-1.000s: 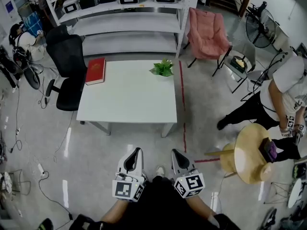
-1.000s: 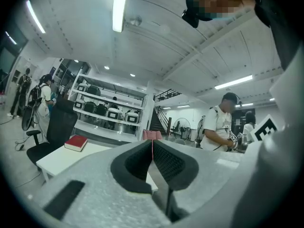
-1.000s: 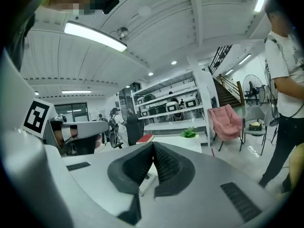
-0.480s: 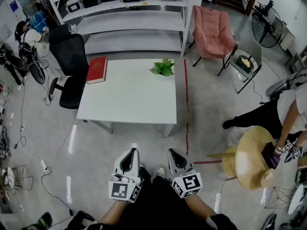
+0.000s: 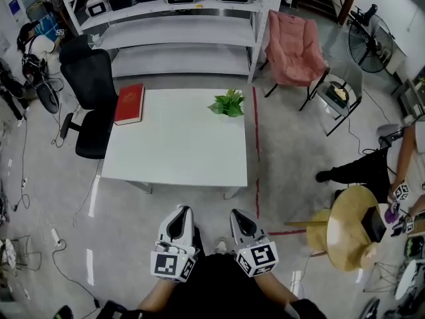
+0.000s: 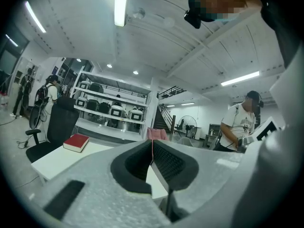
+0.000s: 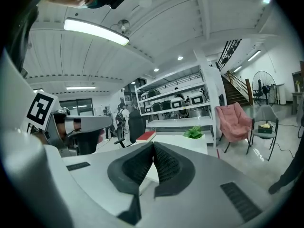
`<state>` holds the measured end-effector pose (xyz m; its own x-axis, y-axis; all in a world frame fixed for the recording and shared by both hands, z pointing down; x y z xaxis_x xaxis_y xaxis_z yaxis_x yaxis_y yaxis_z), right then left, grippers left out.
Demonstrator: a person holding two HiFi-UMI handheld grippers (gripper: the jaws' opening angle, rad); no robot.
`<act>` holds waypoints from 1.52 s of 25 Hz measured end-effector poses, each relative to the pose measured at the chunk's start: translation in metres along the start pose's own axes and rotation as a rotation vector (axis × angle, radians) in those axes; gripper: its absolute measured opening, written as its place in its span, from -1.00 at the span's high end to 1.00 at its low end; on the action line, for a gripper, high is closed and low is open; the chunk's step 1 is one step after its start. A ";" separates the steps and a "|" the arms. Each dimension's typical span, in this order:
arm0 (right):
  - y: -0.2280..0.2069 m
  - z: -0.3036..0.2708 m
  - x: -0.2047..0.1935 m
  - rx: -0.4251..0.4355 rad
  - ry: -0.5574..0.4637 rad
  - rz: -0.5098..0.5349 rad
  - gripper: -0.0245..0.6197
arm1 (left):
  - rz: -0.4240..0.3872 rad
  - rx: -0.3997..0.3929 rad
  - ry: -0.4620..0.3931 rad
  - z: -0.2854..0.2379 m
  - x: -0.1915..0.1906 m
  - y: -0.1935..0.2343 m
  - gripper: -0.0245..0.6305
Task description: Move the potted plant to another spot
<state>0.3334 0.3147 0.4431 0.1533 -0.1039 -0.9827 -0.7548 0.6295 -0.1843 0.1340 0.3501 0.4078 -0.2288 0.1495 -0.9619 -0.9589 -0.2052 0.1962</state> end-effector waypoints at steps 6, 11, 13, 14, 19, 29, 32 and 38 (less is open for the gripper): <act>0.006 -0.080 -0.001 -0.030 -0.005 0.014 0.89 | 0.017 -0.062 0.002 -0.058 0.005 0.063 0.86; 0.016 -0.143 -0.005 -0.088 0.009 0.042 0.89 | 0.044 -0.126 0.031 -0.099 0.007 0.118 0.86; 0.021 -0.166 -0.006 -0.120 0.024 0.050 0.89 | 0.053 -0.152 0.047 -0.112 0.009 0.140 0.85; 0.023 -0.178 -0.007 -0.133 0.030 0.054 0.89 | 0.056 -0.165 0.055 -0.119 0.010 0.150 0.85; 0.029 -0.229 -0.009 -0.183 0.063 0.135 0.89 | 0.071 -0.236 0.087 -0.145 0.011 0.197 0.86; -0.003 -0.301 -0.009 -0.218 0.213 0.380 0.88 | 0.115 -0.282 0.109 -0.192 0.007 0.234 0.85; -0.024 -0.319 -0.013 -0.213 0.247 0.411 0.88 | 0.119 -0.284 0.114 -0.209 0.003 0.237 0.86; -0.070 -0.352 -0.031 -0.199 0.326 0.450 0.88 | 0.109 -0.282 0.135 -0.252 -0.011 0.237 0.85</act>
<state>0.1572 0.0031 0.4796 -0.3897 -0.1114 -0.9142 -0.8103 0.5132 0.2829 -0.0485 0.0566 0.4167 -0.2849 -0.0132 -0.9585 -0.8415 -0.4754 0.2567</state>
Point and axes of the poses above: the fingertips, and each gripper's own axes: z backward along the fingers, y to its left, x out of its top, the point moved 8 cm from there along z, backward along the fingers, and after that the axes turned 15 degrees about -y, right-handed, at the moved point
